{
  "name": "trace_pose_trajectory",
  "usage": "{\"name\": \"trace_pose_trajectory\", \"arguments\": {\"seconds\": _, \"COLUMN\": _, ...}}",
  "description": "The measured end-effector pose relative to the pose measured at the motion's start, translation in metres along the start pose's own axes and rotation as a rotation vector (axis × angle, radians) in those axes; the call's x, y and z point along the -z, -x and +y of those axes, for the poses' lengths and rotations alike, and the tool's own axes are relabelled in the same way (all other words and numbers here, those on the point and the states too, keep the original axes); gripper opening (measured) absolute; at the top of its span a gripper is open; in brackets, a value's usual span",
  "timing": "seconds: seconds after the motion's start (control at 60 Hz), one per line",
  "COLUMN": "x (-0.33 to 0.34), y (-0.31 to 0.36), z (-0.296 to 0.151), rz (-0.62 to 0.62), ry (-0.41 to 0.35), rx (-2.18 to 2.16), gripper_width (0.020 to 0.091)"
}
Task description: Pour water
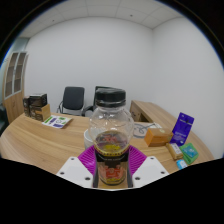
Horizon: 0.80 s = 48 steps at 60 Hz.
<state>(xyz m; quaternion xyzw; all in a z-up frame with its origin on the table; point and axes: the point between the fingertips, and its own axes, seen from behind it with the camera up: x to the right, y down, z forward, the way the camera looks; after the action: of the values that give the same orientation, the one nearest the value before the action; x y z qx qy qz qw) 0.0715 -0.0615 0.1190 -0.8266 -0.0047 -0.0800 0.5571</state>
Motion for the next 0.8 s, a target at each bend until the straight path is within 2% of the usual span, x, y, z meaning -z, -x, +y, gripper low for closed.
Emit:
{"name": "trace_pose_trajectory", "arguments": {"seconds": 0.15, "x": -0.001, "y": -0.055, "z": -0.059, "rz": 0.168, "ry": -0.046, "rx": 0.289, "gripper_width": 0.0385}}
{"name": "trace_pose_trajectory", "arguments": {"seconds": 0.267, "x": -0.02, "y": -0.088, "z": -0.094, "rz": 0.301, "ry": -0.041, "rx": 0.622, "gripper_width": 0.0383}}
{"name": "trace_pose_trajectory", "arguments": {"seconds": 0.383, "x": -0.046, "y": -0.101, "z": -0.117, "rz": 0.379, "ry": -0.03, "rx": 0.985, "gripper_width": 0.0383}}
{"name": "trace_pose_trajectory", "arguments": {"seconds": 0.6, "x": -0.092, "y": -0.089, "z": -0.116, "rz": 0.471, "ry": -0.001, "rx": 1.625, "gripper_width": 0.0385}}
{"name": "trace_pose_trajectory", "arguments": {"seconds": 0.7, "x": -0.109, "y": -0.09, "z": -0.105, "rz": 0.49, "ry": 0.041, "rx": 1.769, "gripper_width": 0.0384}}
{"name": "trace_pose_trajectory", "arguments": {"seconds": 0.8, "x": -0.12, "y": -0.085, "z": -0.1, "rz": 0.484, "ry": 0.051, "rx": 1.879, "gripper_width": 0.0385}}
